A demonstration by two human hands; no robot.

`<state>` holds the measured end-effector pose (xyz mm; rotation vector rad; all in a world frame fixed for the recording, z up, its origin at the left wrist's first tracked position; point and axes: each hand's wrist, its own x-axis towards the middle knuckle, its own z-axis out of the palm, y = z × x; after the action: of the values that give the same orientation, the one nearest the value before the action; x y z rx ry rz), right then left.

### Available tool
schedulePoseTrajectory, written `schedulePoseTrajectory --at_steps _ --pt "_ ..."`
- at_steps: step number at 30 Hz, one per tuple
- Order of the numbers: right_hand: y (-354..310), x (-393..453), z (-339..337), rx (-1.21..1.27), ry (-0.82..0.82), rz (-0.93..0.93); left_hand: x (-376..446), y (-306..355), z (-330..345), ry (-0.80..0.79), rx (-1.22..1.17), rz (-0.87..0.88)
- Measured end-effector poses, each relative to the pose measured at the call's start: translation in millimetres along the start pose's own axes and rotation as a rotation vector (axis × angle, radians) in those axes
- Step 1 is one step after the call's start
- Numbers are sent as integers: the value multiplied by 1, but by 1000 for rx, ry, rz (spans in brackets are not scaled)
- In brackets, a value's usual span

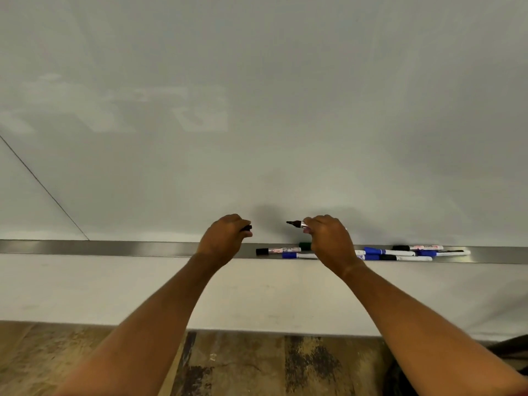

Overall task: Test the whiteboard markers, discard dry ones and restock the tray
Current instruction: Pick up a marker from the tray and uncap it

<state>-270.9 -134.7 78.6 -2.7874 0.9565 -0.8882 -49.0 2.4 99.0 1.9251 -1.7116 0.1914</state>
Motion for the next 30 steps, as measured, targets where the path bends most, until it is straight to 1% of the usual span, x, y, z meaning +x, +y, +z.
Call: schedulePoseTrajectory --at_steps 5,8,11,13,20,23,26,30 --pt "-11 -8 4 15 60 -13 -4 8 6 40 139 64" --pt "-17 -12 -3 162 103 58 -7 11 1 74 190 80" --pt "-23 -11 -10 374 118 138 -7 13 -4 135 218 81" --pt "-28 -8 -12 458 167 113 -7 14 -6 165 234 84" --pt "-37 8 -25 581 272 29 0 18 -23 299 274 55" --pt "-49 24 -48 653 375 25 9 20 -36 363 292 44" --pt "-57 46 -74 693 479 -51 27 26 -58 454 330 55" --pt "-66 76 -109 676 628 -122 59 33 -91 560 357 96"
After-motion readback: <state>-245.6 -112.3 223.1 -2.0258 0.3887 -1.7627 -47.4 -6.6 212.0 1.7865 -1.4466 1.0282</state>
